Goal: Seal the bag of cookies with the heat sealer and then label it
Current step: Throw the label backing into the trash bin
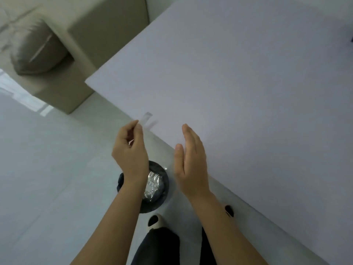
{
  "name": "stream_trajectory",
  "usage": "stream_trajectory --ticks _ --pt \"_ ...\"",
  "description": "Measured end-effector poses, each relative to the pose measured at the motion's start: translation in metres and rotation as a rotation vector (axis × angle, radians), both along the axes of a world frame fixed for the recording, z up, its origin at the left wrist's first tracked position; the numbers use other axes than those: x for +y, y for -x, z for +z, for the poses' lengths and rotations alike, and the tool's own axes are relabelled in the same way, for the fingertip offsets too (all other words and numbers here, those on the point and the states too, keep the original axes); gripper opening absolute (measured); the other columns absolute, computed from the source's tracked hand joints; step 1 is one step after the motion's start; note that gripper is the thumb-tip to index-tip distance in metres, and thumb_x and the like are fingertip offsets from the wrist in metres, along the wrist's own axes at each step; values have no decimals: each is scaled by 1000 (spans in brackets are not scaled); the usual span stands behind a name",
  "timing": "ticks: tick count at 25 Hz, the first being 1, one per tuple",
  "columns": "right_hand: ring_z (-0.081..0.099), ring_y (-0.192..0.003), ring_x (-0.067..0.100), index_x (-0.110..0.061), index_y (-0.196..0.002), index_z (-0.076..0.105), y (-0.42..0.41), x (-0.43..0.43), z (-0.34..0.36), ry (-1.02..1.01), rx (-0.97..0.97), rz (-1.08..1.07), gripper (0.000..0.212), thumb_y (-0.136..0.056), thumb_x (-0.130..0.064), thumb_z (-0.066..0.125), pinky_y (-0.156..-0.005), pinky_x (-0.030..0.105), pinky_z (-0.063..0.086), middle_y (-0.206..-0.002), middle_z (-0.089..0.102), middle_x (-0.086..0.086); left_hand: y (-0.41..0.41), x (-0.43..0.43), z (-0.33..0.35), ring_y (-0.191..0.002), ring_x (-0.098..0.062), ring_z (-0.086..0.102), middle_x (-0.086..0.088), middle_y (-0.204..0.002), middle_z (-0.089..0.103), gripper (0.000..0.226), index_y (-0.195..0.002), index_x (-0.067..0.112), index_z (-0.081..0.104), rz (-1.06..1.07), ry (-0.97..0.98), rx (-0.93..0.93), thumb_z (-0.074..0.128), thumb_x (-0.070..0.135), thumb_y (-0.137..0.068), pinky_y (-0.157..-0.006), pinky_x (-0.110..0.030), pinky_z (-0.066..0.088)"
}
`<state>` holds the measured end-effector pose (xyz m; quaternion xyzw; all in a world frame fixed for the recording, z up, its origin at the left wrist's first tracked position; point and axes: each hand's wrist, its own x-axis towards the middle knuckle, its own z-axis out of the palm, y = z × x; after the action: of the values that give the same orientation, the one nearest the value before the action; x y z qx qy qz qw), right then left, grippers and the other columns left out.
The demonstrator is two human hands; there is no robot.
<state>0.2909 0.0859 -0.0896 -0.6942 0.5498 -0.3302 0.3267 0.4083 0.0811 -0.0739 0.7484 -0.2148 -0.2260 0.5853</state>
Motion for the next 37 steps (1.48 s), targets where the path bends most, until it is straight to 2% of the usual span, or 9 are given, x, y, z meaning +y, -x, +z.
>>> stream_trajectory --ticks 6,10,13,18,24,27,30,34,37 --pt "44 -119 9 -9 -129 49 -61 32 -76 -14 102 239 41 -95 -28 38 -104 14 29 -127 57 6 -81 55 -93 -83 -16 64 0 -84 68 9 -94 19 65 58 -257 -19 58 21 -89 -73 -18 48" --pt "50 -117 16 -14 -135 42 -62 30 -173 -283 268 323 42 -98 -31 37 -93 29 46 -129 52 2 -96 79 -193 -84 -18 60 0 -83 65 11 -91 14 67 -91 -583 -14 57 15 -88 -74 -25 40" --pt "47 -120 22 -11 -140 33 -66 17 -254 -365 457 350 48 -97 -32 40 -88 31 44 -135 44 6 -109 90 -277 -77 -14 54 -3 -88 69 15 -88 12 70 -322 -789 -114 55 12 -87 -71 -23 37" --pt "43 -120 26 -11 -139 27 -71 8 -384 -435 836 350 54 -95 -40 41 -81 36 45 -139 38 8 -126 97 -401 -68 -16 54 -7 -85 70 20 -89 10 71 -462 -906 -178 51 9 -88 -63 -24 38" --pt "58 -81 29 -9 -123 29 -58 24 -469 -522 907 340 27 -99 -21 30 -60 32 38 -106 62 14 -125 108 -491 -84 -26 59 -15 -98 67 19 -100 4 67 -637 -1040 -141 56 15 -89 -71 -31 48" --pt "57 -101 30 -10 -134 27 -56 27 -457 -461 878 329 39 -100 -29 30 -70 35 41 -123 54 13 -121 110 -484 -79 -24 52 -15 -94 63 19 -99 1 62 -608 -1043 -158 53 14 -89 -66 -29 40" --pt "44 -123 27 -10 -142 24 -58 26 -409 -404 864 413 51 -99 -35 33 -96 38 39 -142 40 11 -120 111 -433 -77 -24 55 -13 -87 64 16 -95 3 62 -567 -974 -157 49 9 -89 -63 -28 38" --pt "34 -133 22 -12 -144 26 -70 35 -290 -340 819 533 55 -98 -42 29 -108 37 28 -148 35 5 -122 113 -312 -93 -31 60 -14 -98 68 27 -110 6 63 -582 -898 -233 45 5 -89 -71 -33 41" --pt "33 -135 21 -13 -144 29 -73 52 -158 -295 733 520 61 -95 -50 21 -110 37 25 -149 35 4 -115 120 -185 -72 -20 53 -8 -75 60 15 -86 13 58 -574 -795 -259 45 9 -91 -71 -33 37"
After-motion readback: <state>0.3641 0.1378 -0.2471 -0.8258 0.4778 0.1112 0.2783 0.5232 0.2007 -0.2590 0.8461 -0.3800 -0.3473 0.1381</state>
